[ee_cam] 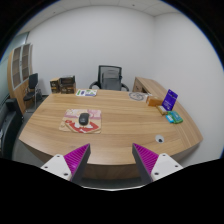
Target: Arrange mouse
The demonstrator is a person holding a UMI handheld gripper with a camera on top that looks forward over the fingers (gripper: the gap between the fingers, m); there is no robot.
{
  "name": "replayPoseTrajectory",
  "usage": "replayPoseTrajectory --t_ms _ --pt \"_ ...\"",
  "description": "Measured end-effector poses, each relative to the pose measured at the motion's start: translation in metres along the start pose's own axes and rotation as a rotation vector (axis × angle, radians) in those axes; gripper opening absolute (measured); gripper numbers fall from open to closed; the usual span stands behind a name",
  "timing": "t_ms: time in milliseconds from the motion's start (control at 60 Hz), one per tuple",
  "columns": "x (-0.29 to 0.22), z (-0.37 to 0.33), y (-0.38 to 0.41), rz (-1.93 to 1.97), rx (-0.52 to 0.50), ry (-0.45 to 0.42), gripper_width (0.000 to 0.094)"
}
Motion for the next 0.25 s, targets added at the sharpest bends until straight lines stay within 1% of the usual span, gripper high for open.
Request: replayPoseTrajectory --t_ms 183,250 --pt "0.016 -0.024 -0.018 0.04 0.041 -0.004 0.0868" --pt "0.019 -0.029 -0.016 0.045 0.038 -0.005 0.0867"
Point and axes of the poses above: the point between the fingertips, and its own axes, seen from behind it with the camera up: y to the left, x down, z forward, the way the camera looks, the point moved 6 cm from there along -z, backward, against the way the camera looks, and after that the axes turned 8 degrees about y, right-handed, at the moved point
